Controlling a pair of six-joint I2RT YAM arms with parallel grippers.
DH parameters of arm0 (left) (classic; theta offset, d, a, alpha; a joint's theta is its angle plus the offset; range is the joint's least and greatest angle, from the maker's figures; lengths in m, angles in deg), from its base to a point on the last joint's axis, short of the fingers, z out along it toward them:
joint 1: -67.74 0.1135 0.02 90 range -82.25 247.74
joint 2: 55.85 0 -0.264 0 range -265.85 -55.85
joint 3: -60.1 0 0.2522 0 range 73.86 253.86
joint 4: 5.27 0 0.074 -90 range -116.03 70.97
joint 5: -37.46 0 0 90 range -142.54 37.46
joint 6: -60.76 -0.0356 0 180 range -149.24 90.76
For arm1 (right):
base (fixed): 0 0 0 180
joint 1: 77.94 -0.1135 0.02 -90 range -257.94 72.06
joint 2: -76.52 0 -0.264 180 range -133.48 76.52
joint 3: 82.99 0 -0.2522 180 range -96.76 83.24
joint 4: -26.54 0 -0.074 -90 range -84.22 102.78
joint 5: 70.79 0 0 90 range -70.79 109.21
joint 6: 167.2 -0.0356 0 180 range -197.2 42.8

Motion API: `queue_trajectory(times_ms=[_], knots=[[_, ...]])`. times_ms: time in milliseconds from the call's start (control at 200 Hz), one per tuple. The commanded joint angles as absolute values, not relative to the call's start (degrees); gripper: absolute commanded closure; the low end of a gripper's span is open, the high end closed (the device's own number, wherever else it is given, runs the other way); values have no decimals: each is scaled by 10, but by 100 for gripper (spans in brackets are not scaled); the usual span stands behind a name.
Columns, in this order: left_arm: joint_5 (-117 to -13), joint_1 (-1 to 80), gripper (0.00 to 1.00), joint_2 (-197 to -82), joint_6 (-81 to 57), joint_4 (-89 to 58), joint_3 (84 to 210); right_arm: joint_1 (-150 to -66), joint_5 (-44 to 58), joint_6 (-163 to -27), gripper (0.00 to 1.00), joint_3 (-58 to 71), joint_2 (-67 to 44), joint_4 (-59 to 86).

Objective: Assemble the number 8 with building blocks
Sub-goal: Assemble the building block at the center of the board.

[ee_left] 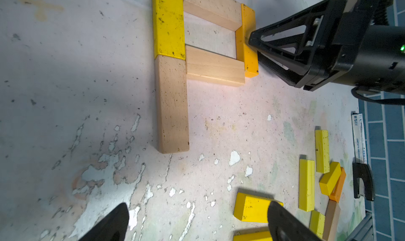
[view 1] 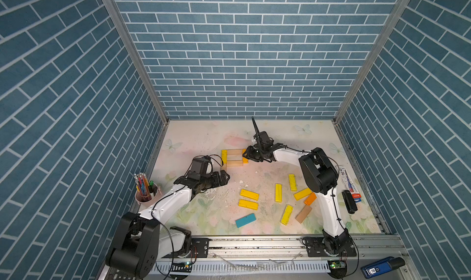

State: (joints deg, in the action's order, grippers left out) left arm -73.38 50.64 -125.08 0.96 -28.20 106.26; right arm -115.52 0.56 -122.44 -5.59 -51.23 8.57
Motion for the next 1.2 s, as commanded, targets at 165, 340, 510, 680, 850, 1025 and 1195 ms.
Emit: queue_trajectory(times_ms=[165, 340, 510, 680, 850, 1025, 1195], knots=[[-737, 510, 1, -1250, 6, -286, 1056, -1156, 24, -1240, 60, -56, -523, 68], [-736, 510, 0, -1239, 2, -292, 1052, -1151, 45, -1225, 58, 1, -471, 74], [-732, 510, 0, -1240, -1, -300, 1056, -1148, 48, -1189, 58, 80, -410, 91], [-733, 510, 0, -1226, 2, -305, 1060, -1148, 45, -1156, 58, 156, -348, 112], [-725, 510, 0, -1209, 3, -319, 1062, -1151, 34, -1134, 58, 228, -294, 130], [-725, 510, 0, -1194, 7, -323, 1059, -1181, 69, -1097, 57, 277, -241, 107], [-725, 510, 0, -1182, 18, -321, 1052, -1235, 124, -1063, 57, 290, -202, 67]])
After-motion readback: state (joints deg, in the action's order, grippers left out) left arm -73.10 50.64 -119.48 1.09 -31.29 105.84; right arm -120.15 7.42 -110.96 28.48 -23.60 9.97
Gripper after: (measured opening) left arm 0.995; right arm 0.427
